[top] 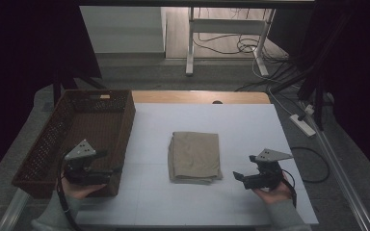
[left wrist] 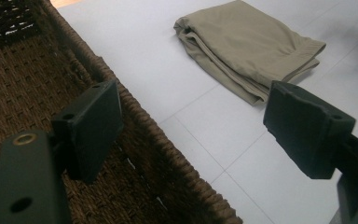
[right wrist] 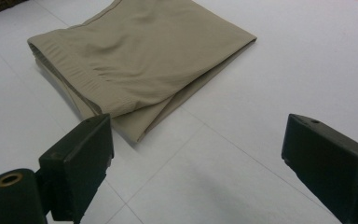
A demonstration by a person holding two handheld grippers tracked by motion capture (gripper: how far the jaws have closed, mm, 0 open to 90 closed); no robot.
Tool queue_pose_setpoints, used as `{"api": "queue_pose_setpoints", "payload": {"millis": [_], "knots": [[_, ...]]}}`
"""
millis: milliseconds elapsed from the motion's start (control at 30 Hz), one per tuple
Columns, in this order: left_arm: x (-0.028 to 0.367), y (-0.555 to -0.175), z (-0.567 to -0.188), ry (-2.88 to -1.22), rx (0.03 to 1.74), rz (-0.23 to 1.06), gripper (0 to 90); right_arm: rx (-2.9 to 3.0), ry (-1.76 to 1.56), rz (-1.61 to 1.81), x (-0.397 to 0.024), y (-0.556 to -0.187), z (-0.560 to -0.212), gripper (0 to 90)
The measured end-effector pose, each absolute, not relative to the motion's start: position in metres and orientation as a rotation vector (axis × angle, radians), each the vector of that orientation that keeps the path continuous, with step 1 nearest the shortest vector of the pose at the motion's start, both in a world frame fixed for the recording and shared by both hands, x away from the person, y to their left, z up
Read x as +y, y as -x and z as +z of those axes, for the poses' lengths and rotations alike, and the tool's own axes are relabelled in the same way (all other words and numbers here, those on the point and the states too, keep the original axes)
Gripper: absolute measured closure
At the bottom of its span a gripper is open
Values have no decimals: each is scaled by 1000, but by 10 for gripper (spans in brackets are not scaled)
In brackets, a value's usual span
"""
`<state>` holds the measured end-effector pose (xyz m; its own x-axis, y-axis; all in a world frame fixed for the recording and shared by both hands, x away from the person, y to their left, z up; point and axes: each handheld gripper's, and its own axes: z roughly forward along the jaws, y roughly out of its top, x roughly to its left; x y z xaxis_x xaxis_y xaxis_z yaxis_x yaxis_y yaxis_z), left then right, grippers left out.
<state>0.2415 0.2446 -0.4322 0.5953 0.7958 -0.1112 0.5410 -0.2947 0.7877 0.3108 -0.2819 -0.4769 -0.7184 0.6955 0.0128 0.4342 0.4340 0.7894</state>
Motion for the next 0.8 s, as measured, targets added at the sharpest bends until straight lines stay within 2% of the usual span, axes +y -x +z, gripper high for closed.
{"api": "queue_pose_setpoints", "payload": {"millis": [800], "knots": [[242,-241,-431,-1985,1057,380,186,2403,-982,1162,-280,-313,-482,96]]}}
